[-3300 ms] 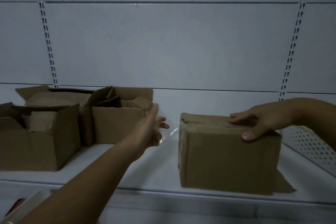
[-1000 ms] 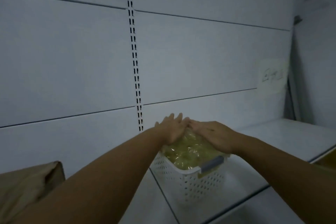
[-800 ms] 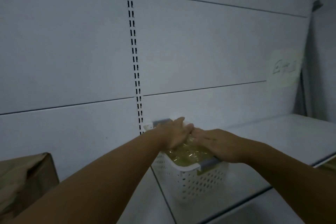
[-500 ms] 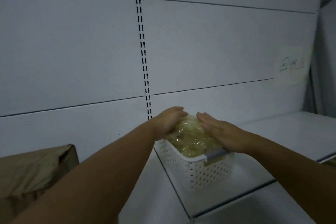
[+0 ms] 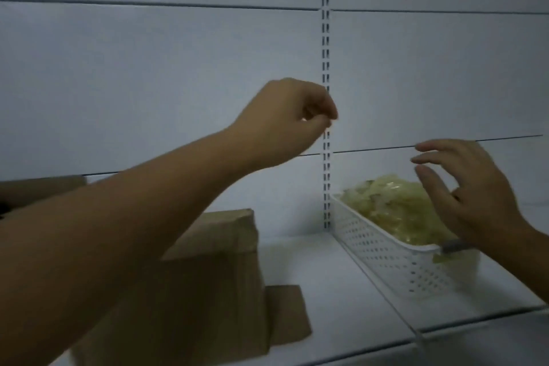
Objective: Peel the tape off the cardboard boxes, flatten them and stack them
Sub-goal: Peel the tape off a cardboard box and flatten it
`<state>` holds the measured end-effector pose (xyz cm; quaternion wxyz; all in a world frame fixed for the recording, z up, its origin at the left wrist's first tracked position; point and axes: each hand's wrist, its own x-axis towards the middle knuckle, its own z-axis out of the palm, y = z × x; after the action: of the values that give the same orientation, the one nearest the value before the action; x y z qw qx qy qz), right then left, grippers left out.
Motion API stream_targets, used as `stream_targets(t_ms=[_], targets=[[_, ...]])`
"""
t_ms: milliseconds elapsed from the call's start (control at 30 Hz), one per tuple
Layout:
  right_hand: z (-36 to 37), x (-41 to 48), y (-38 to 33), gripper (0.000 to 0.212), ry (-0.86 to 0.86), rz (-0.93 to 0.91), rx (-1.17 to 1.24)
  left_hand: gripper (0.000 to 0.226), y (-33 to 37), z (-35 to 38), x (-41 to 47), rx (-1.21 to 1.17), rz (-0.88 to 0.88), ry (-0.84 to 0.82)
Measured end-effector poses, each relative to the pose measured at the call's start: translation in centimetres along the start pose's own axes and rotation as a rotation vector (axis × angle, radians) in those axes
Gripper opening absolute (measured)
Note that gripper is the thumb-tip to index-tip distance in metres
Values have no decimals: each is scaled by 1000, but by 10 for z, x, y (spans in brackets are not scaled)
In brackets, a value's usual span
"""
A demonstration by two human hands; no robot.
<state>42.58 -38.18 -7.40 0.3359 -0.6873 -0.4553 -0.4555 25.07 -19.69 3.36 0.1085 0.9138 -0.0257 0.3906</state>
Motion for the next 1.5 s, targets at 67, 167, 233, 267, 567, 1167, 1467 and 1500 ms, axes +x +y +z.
stream_targets(t_ms=[67,167,233,267,567,1167,1467,1500], targets=[[15,16,-48,36,-164,-19,175,17,-24,-37,-41,76,-21,143],[56,30,-106,28,-595,-8,374,12,-55,-68,-102,149,-137,4],[81,38,-133,40,-853,46,492,20,-66,-78,-141,271,-188,-282],[91,43,-143,43,-934,57,530,32,-73,-81,-159,334,-199,-396],[123,65,-183,20,-759,-23,353,48,-106,-82,-227,351,-24,-304],[116,-21,-215,29,-410,-104,299,56,-92,19,-279,-243,-569,-369],[133,-47,-229,15,-653,-5,401,44,-80,-15,-289,-879,-729,4],[135,-56,-232,15,-743,-27,424,42,-85,-28,-290,-765,-702,136]])
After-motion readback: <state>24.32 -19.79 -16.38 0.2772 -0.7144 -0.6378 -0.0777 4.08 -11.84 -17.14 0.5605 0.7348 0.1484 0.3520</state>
